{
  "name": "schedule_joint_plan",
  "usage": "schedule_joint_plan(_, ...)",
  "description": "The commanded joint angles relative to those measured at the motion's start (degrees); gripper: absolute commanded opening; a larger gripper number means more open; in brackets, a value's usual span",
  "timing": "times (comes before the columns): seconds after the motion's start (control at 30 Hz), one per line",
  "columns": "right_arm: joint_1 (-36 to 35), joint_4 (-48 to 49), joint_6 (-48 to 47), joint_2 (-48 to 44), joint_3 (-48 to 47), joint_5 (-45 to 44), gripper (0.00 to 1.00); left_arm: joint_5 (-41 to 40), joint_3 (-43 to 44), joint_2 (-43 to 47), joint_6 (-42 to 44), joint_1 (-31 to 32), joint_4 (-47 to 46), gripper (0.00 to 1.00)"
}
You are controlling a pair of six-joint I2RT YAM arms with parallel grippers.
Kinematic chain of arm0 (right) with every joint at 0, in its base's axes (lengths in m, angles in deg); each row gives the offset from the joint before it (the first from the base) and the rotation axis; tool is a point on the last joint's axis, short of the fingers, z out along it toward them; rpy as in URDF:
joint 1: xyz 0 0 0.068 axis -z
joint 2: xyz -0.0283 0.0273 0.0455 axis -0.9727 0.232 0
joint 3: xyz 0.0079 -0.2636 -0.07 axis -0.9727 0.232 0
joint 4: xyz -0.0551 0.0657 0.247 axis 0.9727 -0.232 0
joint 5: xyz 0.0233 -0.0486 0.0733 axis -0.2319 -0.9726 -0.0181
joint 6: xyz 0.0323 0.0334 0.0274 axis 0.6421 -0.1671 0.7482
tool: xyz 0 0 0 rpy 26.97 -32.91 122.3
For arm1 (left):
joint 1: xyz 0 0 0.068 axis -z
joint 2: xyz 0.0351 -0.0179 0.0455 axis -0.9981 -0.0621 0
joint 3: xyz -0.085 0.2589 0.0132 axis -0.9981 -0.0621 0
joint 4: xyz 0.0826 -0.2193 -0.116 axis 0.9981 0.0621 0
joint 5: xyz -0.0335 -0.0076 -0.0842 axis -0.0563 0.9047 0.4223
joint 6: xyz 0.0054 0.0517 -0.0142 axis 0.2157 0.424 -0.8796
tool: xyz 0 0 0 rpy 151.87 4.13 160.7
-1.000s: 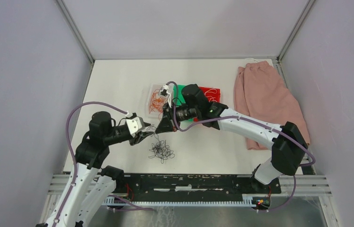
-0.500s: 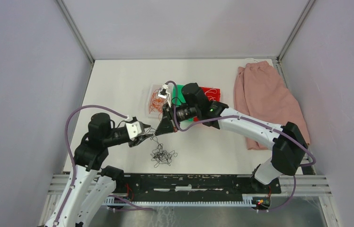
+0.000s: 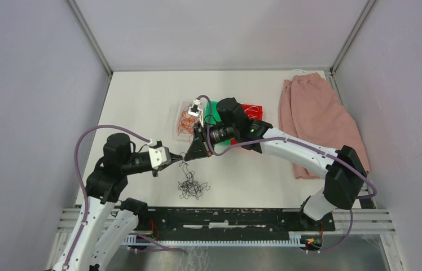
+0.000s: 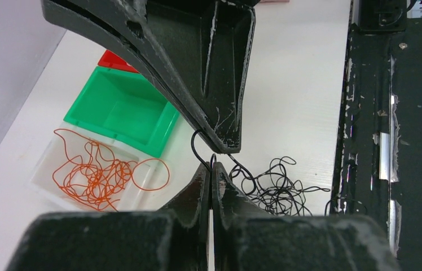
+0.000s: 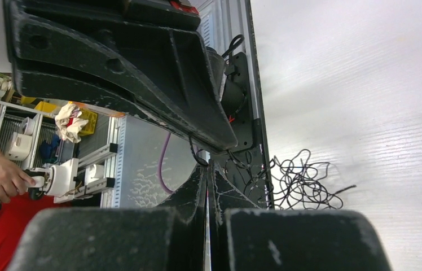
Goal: Untangle the cables
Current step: Untie the cable.
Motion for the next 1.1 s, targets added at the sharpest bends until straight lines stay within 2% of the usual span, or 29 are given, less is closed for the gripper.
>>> schedule_joint_plan(0.0,-0.04,2.83,-0.07,-0.74,-2.29,-1.18,0.00,1.77,3.24,0.66,-3.86,-0.22,-1.82,0.03)
schedule_joint_plan(0.17,0.00,-0.45,-2.70,-1.55,-2.49,-3.39,0.00,-1.18,3.48,2.68,-2.81,-0.18,-2.28,0.03)
schedule_joint_plan(0.3,0.04,-5.06,-6.26,-2.49,-2.66,-5.10,0.00,-11.90,2.21,6.17,0.62,-0.18,-8.81,0.03)
schedule_joint_plan(0.33,0.05,-5.10,-6.30,-2.76,-2.27,-5.20,0.02,-14.34,1.69,6.99,1.26,-0.20,-11.07,0.03)
schedule_joint_plan(0.4,0.05,-4.76,-6.03,-3.06,-1.41,-5.16,0.14,-17.14,1.22,7.89,2.00,-0.17,-14.32,0.03)
schedule_joint_plan(0.47,0.11,-3.56,-5.13,-3.32,-0.72,-4.85,0.19,-18.06,1.64,7.73,0.94,-0.18,-16.77,0.03)
schedule_joint_plan(0.6,0.05,0.00,-3.84,-4.47,0.79,-6.56,0.39,-12.99,4.84,5.59,-2.04,-0.21,-17.45,0.03)
schedule_joint_plan(0.7,0.05,2.98,-4.81,-6.38,3.09,-12.40,0.53,-8.17,7.51,4.36,-3.98,-0.17,-17.24,0.03)
schedule_joint_plan(0.83,0.05,14.01,-5.03,-8.98,8.88,-16.52,0.68,-4.91,10.31,2.79,-5.90,-0.16,-16.81,0.03)
schedule_joint_plan(1.07,0.00,23.81,-2.24,-7.53,12.50,-17.79,0.74,-0.15,16.34,-0.72,-8.46,-0.16,-14.14,0.03)
